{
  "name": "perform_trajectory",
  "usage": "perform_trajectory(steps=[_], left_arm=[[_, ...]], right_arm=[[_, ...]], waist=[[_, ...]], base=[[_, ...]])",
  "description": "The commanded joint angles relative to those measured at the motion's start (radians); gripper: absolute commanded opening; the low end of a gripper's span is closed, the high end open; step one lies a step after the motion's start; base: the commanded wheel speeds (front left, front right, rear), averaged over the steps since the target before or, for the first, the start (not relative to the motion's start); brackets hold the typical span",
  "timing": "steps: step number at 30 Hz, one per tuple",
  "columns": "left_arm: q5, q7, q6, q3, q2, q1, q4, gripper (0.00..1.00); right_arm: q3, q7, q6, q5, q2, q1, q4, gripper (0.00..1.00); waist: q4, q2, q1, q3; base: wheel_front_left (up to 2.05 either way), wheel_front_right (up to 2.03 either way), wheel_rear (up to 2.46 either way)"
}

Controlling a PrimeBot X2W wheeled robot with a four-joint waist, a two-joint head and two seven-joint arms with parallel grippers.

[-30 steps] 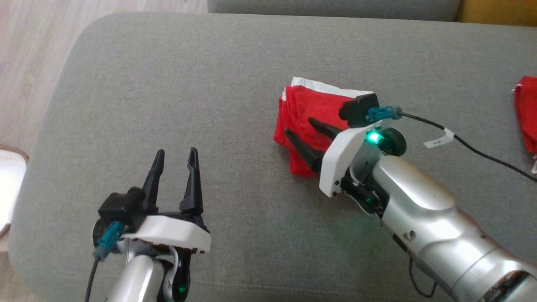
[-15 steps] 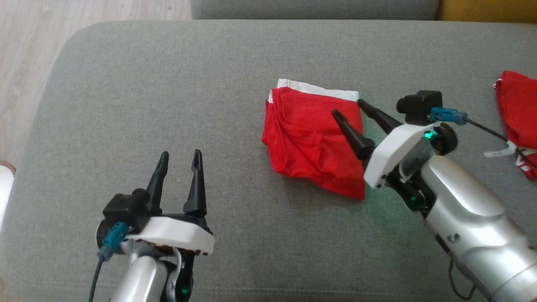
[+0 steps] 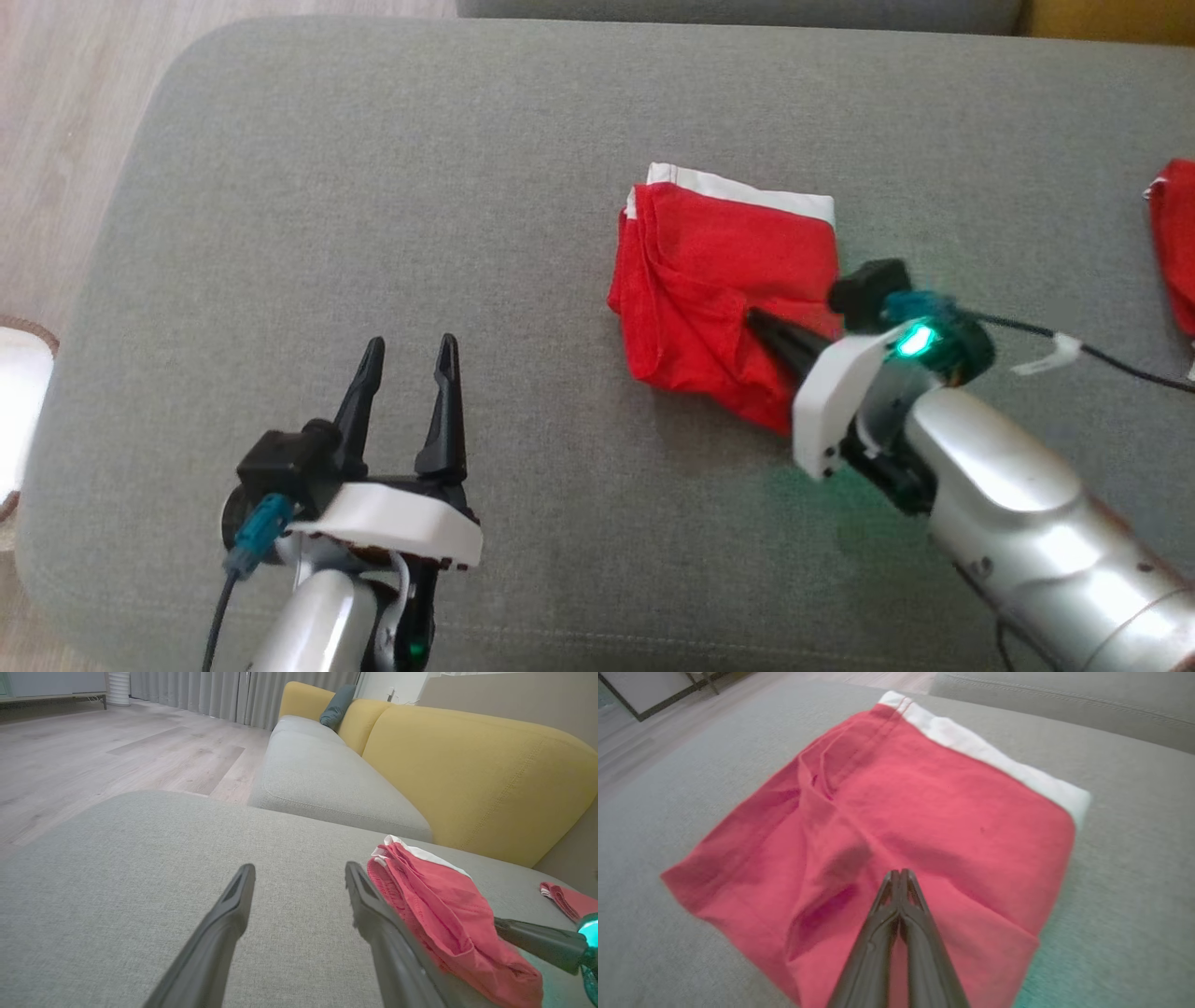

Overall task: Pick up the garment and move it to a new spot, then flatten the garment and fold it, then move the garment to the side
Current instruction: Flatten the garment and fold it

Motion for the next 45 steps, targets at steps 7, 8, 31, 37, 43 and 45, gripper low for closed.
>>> perform_trajectory(steps=[7,8,31,37,43,45], left_arm=[[-0.002,-0.012,0.004,0.049,0.001,-0.045,-0.036,1.0],[-0.001,-0.012,0.003,0.05,0.001,-0.046,-0.037,1.0],[0.003,-0.012,0.015,0.084,0.01,-0.001,-0.039,1.0],[0.001,-0.012,0.016,0.091,0.014,0.011,-0.029,1.0],[0.01,-0.012,0.02,0.096,0.009,0.027,-0.008,1.0],[0.016,-0.012,0.021,0.097,0.009,0.032,-0.006,1.0]], right_arm=[[0.107,-0.016,0.007,0.037,0.06,-0.011,-0.033,0.0],[0.123,-0.023,0.007,0.046,0.066,-0.015,-0.036,0.0],[0.234,-0.251,0.007,0.151,0.043,-0.043,-0.097,1.0],[0.072,-0.302,0.007,0.13,0.019,0.011,-0.116,1.0],[-0.165,-0.321,0.007,0.022,0.025,0.117,-0.063,1.0],[-0.216,-0.322,0.007,-0.009,0.033,0.135,-0.055,1.0]], waist=[[0.015,0.0,0.0,0.01],[0.018,0.0,0.0,0.011],[-0.017,0.0,0.0,-0.073],[-0.053,0.0,0.0,-0.125],[-0.082,0.0,0.0,-0.175],[-0.088,0.0,0.0,-0.181]], base=[[0.0,0.0,0.0],[0.0,0.0,0.0],[0.0,0.0,0.0],[0.0,0.0,0.0],[0.0,0.0,0.0],[0.0,0.0,0.0]])
